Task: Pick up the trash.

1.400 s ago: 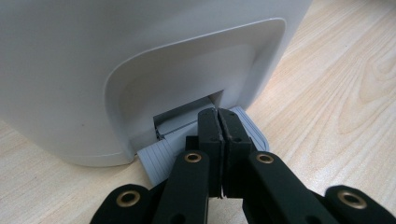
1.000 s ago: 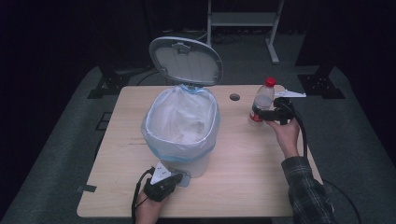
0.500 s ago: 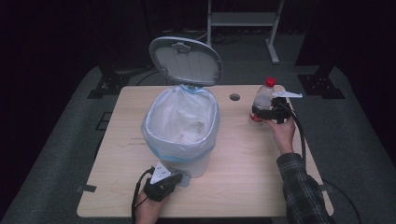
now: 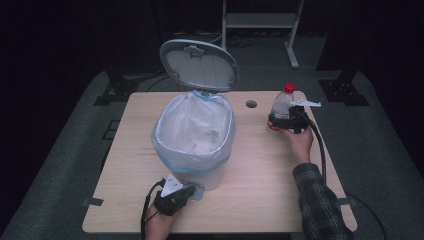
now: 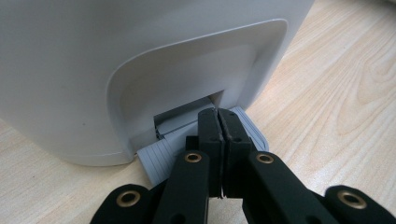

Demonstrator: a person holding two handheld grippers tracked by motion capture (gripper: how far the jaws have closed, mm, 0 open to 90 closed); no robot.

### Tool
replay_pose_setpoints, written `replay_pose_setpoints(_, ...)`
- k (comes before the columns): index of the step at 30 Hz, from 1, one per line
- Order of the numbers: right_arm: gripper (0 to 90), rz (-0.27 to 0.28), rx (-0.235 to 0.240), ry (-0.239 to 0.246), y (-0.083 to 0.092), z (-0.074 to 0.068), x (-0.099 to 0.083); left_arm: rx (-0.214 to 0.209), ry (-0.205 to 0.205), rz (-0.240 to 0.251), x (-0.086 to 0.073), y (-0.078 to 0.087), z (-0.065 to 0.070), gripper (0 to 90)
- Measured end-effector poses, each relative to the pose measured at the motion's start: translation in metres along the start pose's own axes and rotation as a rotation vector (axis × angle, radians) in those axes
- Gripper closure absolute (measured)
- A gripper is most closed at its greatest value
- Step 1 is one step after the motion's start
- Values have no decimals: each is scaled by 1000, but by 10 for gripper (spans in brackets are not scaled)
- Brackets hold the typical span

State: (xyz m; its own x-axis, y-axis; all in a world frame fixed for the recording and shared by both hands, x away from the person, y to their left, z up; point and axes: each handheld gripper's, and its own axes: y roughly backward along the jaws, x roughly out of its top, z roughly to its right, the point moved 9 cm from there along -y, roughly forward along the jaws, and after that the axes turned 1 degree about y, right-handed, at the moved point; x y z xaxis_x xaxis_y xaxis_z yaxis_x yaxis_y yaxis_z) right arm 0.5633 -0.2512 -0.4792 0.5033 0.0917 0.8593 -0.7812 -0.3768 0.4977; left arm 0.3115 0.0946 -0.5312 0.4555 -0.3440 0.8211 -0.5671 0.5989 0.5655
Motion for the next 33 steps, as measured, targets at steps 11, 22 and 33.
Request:
replay_pose_setpoints(11, 240, 47, -12, 16, 3, -2, 3, 1, 0, 0, 0, 0, 0, 894)
replay_pose_setpoints(22, 276, 51, -42, 68, 5, -5, 1, 1, -1, 1, 0, 0, 0, 893)
replay_pose_setpoints(33, 281, 44, -20, 115, 10, -12, 3, 1, -1, 1, 0, 0, 0, 893)
